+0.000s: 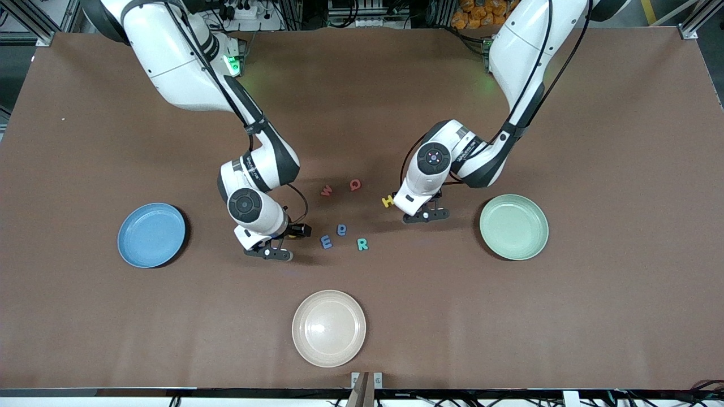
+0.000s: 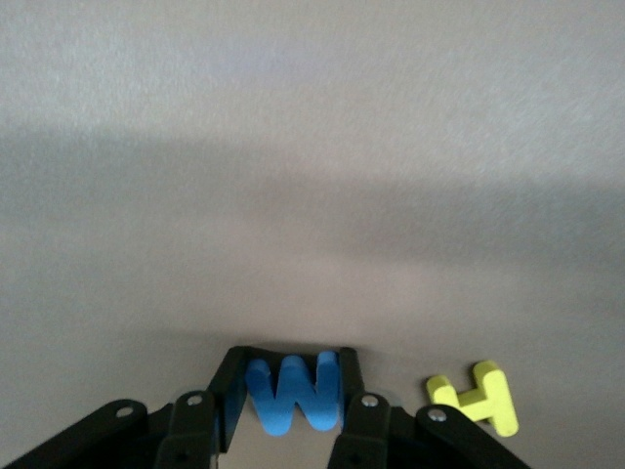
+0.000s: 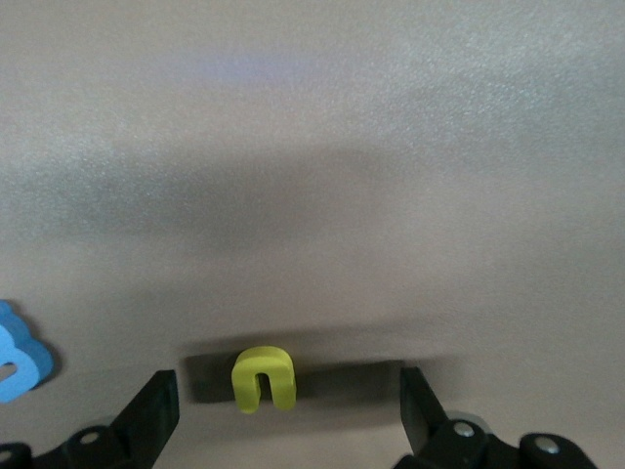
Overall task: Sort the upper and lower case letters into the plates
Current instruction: 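Grasp the M with the left gripper while the right gripper grasps the u, then drop the M on the green plate while the right gripper carries the u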
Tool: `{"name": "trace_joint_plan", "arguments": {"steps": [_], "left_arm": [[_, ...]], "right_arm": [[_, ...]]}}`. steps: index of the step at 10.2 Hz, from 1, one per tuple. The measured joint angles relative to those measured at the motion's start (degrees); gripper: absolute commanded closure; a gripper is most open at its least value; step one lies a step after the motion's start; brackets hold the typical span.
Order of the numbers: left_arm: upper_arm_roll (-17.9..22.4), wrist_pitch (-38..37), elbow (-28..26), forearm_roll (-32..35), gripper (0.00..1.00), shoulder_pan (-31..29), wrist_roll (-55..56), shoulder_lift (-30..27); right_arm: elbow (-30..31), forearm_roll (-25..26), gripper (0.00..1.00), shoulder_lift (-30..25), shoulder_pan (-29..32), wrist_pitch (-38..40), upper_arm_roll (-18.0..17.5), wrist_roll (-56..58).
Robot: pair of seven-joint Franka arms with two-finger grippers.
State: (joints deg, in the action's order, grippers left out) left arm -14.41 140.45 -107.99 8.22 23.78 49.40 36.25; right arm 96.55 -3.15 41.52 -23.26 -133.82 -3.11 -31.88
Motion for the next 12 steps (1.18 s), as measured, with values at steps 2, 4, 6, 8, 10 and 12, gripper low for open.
{"name": "trace_joint_plan", "arguments": {"steps": [2, 4, 6, 8, 10, 12], "left_arm": [[0.0, 0.02, -0.01, 0.0, 0.69, 0.0, 0.0, 0.0], [0.01, -0.11, 0.0, 0.0, 0.72, -0.04, 0.0, -0.07], [0.5, -3.09, 0.32, 0.04, 0.72, -0.8, -1.28, -1.04], [0.54, -7.68, 0.79, 0.05, 0.72, -4.96, -7.81, -4.47], [0.54, -10.56, 0.79, 0.05, 0.72, -9.47, -15.56, -7.05], [0.65, -11.34, 0.71, 0.05, 0.7, -14.3, -26.36, -7.59]], "right_arm": [[0.01, -0.01, 0.0, 0.0, -0.03, 0.0, 0.0, 0.0], [0.01, -0.03, 0.03, 0.01, -0.18, 0.0, 0.0, 0.0], [0.01, -0.04, 0.89, 0.01, -0.31, -0.01, 0.0, -0.01], [0.02, -0.03, 0.98, 0.0, -0.79, -0.58, 0.01, -0.01], [-0.05, -0.03, 1.0, -0.38, -0.8, -0.64, 0.05, -0.02], [-0.04, -0.07, 1.0, -0.53, -0.78, -0.52, 0.17, -0.06]]}}
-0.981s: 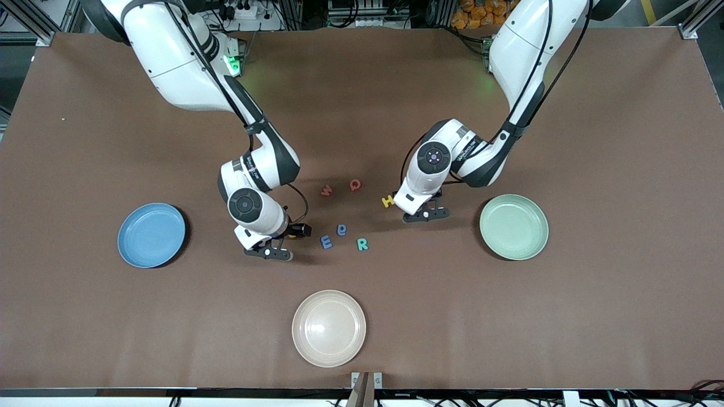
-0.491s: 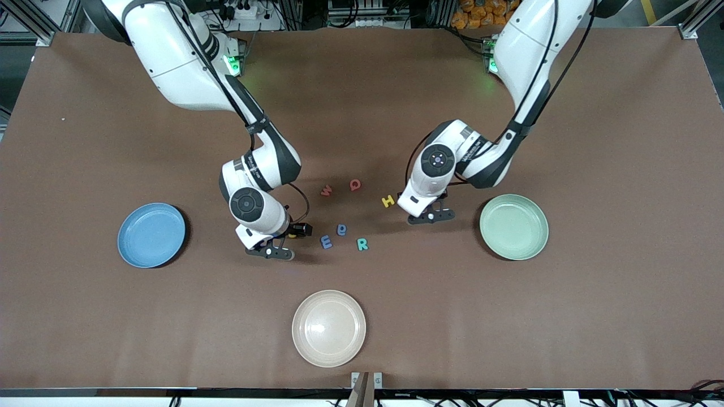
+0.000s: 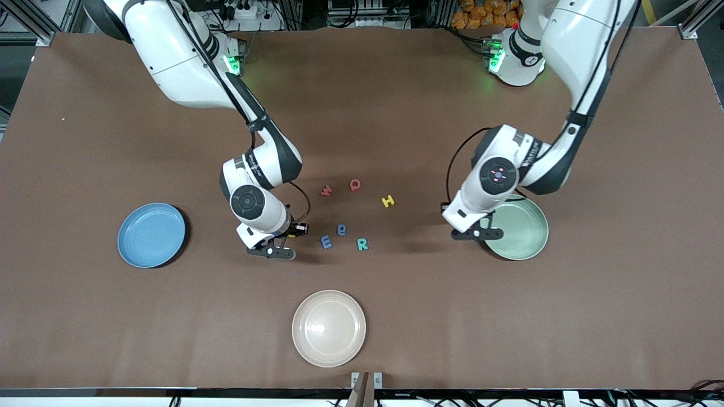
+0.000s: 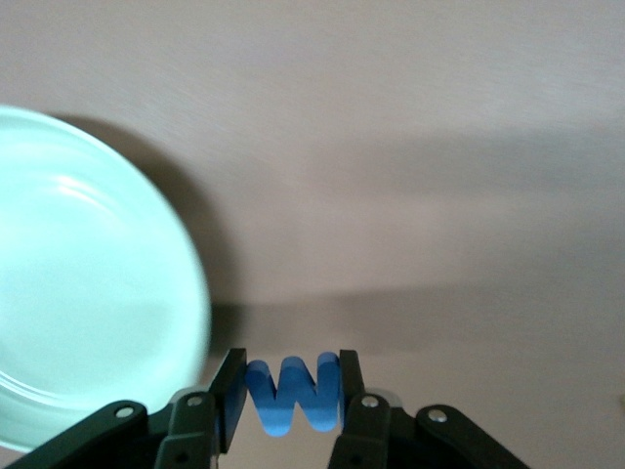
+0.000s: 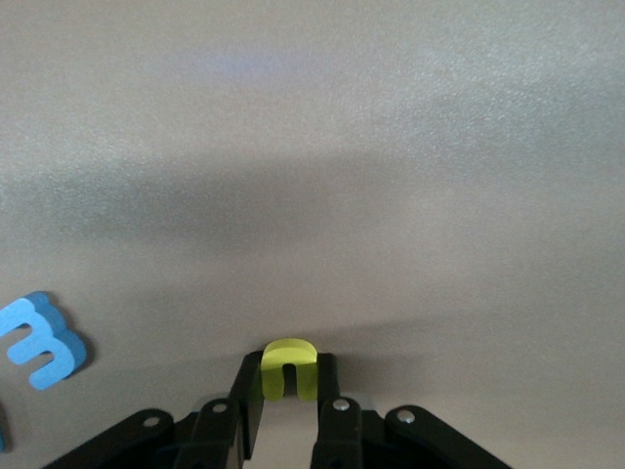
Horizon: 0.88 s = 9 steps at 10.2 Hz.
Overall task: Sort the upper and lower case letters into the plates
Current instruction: 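Drop the M on the green plate while the right gripper carries the u, then release the u on the blue plate while the left gripper grasps yellow H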
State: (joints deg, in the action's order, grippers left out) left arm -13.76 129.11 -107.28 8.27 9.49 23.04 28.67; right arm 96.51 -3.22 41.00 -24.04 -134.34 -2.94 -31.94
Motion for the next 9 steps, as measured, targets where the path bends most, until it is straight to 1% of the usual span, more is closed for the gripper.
{"name": "trace_joint_plan", "arguments": {"steps": [1, 2, 3, 4, 6, 7, 9], "left_arm": [[0.06, -0.02, -0.15, 0.0, 0.7, -2.89, -5.58, 0.04], [0.1, -0.02, -0.33, 0.0, 0.66, -5.61, -10.62, 0.11], [0.11, -0.02, -0.52, 0.0, 0.01, -7.62, -14.72, 0.23], [0.11, -0.02, -0.66, 0.0, 0.0, -8.82, -17.15, 0.45], [-0.29, 0.03, -0.63, -1.72, 0.0, -8.85, -16.52, 0.93], [-0.64, 0.1, -0.54, -3.96, 0.0, -7.77, -14.38, 1.07], [-1.01, 0.16, 0.91, -5.25, 0.0, -2.63, -4.06, 1.46]], "right_arm": [[-0.04, -0.01, 1.0, 0.0, 0.05, -0.07, 0.02, -0.01], [-0.24, -0.01, 1.0, -0.02, 0.34, -0.12, 0.16, 0.07], [-0.82, 0.02, 1.0, -0.38, 1.11, 1.77, 0.44, 1.38], [-1.57, 0.03, 1.0, -1.54, 2.65, 5.69, 0.73, 4.32], [-2.25, 0.03, 1.0, -5.99, 9.45, 14.09, 1.07, 15.51], [-2.28, 0.06, 1.0, -7.95, 13.95, 16.96, 1.17, 22.71], [-2.49, 1.29, 1.0, -9.36, 22.24, 18.52, 1.41, 37.51]]}}
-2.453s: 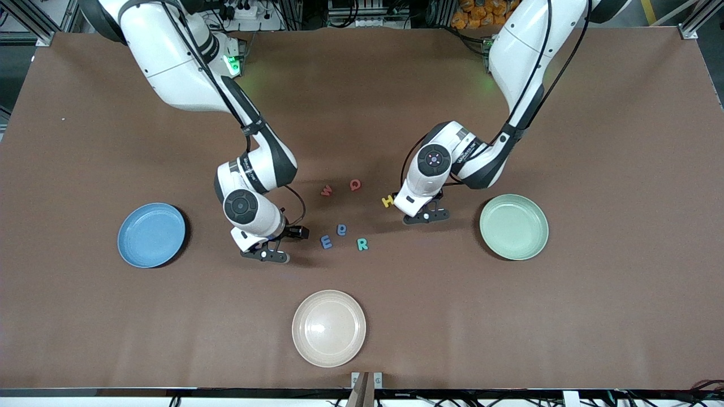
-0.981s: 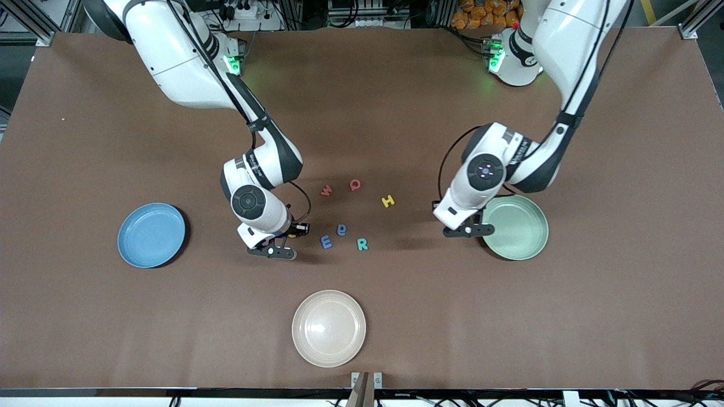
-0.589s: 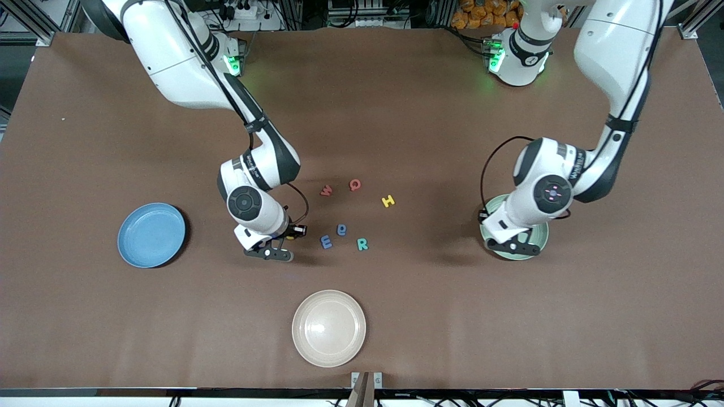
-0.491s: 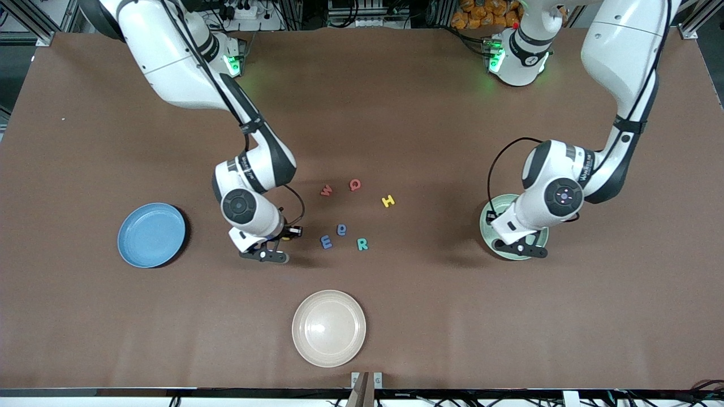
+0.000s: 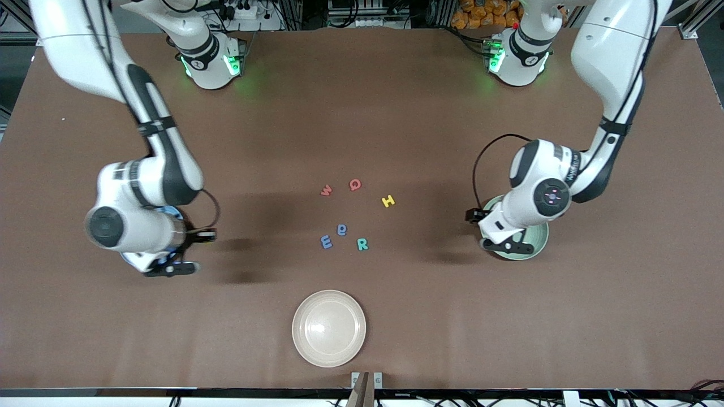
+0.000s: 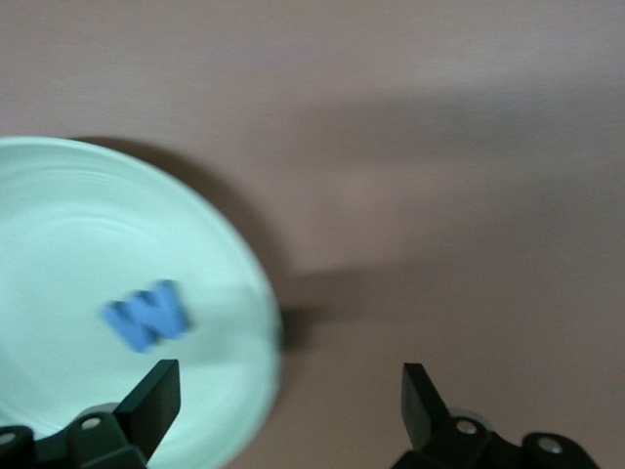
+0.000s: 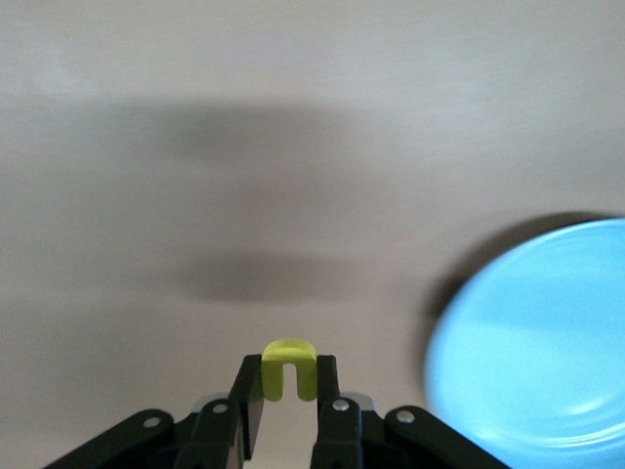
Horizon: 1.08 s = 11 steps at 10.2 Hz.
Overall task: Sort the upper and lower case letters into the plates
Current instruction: 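Release the u on the blue plate while the left gripper grasps yellow H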
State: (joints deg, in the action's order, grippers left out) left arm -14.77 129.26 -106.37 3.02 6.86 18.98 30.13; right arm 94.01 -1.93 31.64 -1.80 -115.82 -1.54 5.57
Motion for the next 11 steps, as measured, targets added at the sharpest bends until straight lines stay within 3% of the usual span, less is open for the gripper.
{"name": "trace_joint_plan", "arguments": {"steps": [2, 3, 4, 5, 8, 11], "left_arm": [[-0.14, 0.03, 4.37, -0.07, 0.0, 6.45, 13.78, 2.4], [-0.12, 0.04, 7.2, -0.06, 0.0, 9.92, 20.57, 4.52], [-0.06, 0.07, 9.86, -0.07, 0.0, 12.97, 26.54, 6.9], [0.04, 0.19, 12.44, -0.07, 0.0, 15.49, 31.11, 9.41], [2.63, 1.0, 20.07, -0.06, 0.0, 22.74, 42.02, 17.11], [4.69, 1.05, 21.39, -0.06, 0.0, 25.87, 45.76, 18.94]], "right_arm": [[-0.76, 2.56, 1.0, 0.46, 6.75, -0.33, 0.06, 13.0], [-1.39, 2.97, 0.66, 1.06, 9.16, -0.43, 0.06, 17.43], [-2.04, 3.04, 0.07, 1.8, 10.37, -0.47, 0.05, 19.49], [-2.42, 3.07, 0.0, 2.39, 10.48, -0.56, -0.05, 19.8], [-2.74, 2.99, 0.0, 2.92, 10.17, -0.49, -0.4, 19.63], [-2.72, 1.81, 0.0, 3.03, 9.21, 0.34, -1.13, 16.5]]}}
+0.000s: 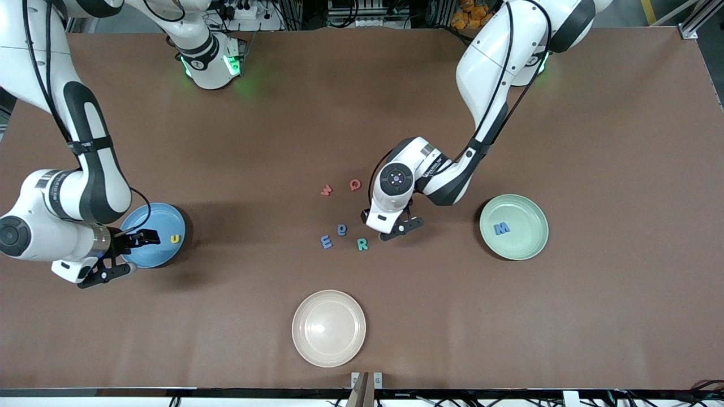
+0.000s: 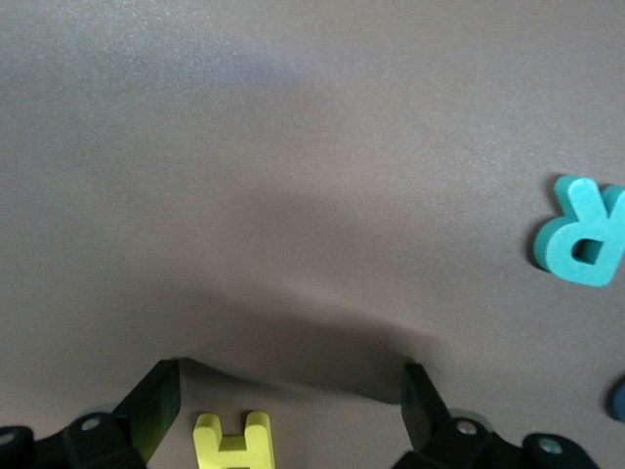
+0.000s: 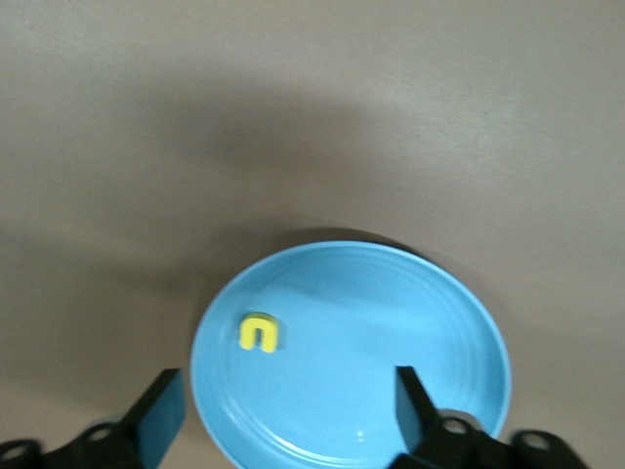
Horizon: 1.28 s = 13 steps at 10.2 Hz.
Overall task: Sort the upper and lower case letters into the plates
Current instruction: 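Release the u on the blue plate while the left gripper grasps yellow H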
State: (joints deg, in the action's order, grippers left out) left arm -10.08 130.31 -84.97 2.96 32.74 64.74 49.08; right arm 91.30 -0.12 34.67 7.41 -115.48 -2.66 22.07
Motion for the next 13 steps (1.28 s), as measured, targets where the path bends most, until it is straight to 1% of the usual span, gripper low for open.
{"name": "trace_joint_plan", "arguments": {"steps": [2, 3, 6, 8, 10, 12, 13], "left_arm": [[0.24, -0.03, -0.27, 0.0, 0.0, -0.08, 0.02, -0.04], [0.23, -0.03, -0.5, 0.0, 0.0, -0.07, 0.03, -0.16], [0.04, -0.03, -2.91, 0.0, 0.0, -0.01, 0.03, -1.59], [-0.07, 0.15, -5.37, 0.0, 0.0, 0.02, 0.03, -3.05], [-0.06, 2.02, -6.93, 0.0, 0.17, 0.01, 0.03, -3.65], [-0.11, 2.55, -7.34, 0.0, 0.29, 0.04, 0.05, -3.9], [-0.12, 2.5, -7.49, 0.0, 0.29, 0.05, 0.11, -4.16]], "right_arm": [[0.1, -3.49, 0.0, 0.03, -2.48, 1.24, -0.16, -2.63], [0.1, -4.41, 0.0, 0.02, -3.97, 1.75, -0.21, -4.45], [0.1, -4.99, 0.0, -0.19, -10.06, 2.1, -0.36, -13.61], [0.1, -4.99, 0.0, -0.27, -12.51, 2.11, -0.37, -17.11], [0.11, -5.04, 0.0, -0.27, -12.6, 2.13, -0.17, -17.6], [0.11, -5.08, 0.0, -0.27, -12.68, 2.14, -0.23, -18.36], [0.11, -5.09, 0.0, -0.27, -12.86, 2.14, -0.24, -18.5]]}}
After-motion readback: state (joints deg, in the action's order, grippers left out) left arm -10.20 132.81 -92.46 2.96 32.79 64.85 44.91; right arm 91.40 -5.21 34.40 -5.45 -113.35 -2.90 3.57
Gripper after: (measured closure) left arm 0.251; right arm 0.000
